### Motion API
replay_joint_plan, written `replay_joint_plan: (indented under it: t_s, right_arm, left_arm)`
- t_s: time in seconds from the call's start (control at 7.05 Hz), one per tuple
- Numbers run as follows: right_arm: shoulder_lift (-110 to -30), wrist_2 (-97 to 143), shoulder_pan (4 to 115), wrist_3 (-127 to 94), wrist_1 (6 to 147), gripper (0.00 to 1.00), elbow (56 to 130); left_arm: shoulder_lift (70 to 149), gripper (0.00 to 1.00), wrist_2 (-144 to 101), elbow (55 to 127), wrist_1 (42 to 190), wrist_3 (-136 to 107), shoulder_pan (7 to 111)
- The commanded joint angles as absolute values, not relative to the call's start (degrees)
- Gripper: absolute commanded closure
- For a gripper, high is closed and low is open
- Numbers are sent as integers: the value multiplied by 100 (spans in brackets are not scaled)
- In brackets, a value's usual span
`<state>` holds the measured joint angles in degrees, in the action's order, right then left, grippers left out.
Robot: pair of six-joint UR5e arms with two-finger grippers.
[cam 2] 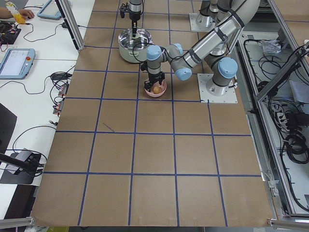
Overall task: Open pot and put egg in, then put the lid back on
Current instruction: 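Lower the left gripper into the bowl while the right gripper grasps the lid knob, then lift the glass lid aside with the right gripper while the left grips the egg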
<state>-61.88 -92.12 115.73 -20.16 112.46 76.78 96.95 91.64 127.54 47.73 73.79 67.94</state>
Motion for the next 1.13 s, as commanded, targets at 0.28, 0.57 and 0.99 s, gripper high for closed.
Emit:
replay_joint_plan:
  t_s: [0.28, 0.57, 0.99]
  right_arm:
    - [-6966, -9000, 11260, -1995, 10001, 90, 7314]
    - [-7276, -8712, 10637, -1662, 9336, 90, 7269]
    - [-7917, -8604, 9916, -128, 8134, 89, 7356]
  left_arm:
    - [9817, 7, 9141, 12779, 4781, 7401, 6785]
    - [9852, 22, 9167, 12770, 4781, 7427, 6768]
    - [9870, 64, 9228, 12735, 4781, 6867, 6776]
